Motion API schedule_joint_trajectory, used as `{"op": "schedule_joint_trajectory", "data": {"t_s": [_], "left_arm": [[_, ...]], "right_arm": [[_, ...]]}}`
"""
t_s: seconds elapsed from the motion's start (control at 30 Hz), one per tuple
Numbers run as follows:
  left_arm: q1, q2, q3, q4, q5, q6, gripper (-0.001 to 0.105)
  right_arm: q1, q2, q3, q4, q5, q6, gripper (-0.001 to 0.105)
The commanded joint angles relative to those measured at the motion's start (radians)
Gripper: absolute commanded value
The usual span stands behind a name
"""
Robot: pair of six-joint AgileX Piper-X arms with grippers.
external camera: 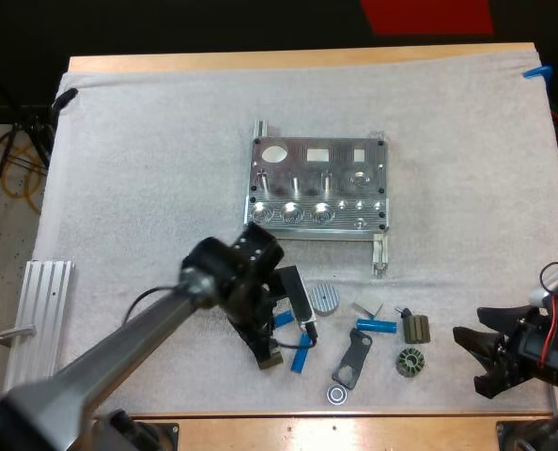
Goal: Load cells from left to right
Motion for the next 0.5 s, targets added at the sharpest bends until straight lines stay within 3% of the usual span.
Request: {"op": "schedule_joint_trajectory", "data": {"t_s": [0.0,0.2,0.47], "left_arm": [[-0.003,-0.066,-0.004,0.021,0.015,-0.006,0.0],[-0.003,-0.32,-0.004,0.059,0.164,-0.004,0.0],[-0.003,-0.506,-0.004,0.085,0.169,-0.004,0.0]], "right_arm": [[0.001,-0.001,-0.01,-0.015,-0.007,0.024,0.044],[0.004,0.043,-0.012,-0.024,-0.086,0.045,0.044],[0.004,0.241,-0.069,-0.074,-0.279,0.045,0.044]]}}
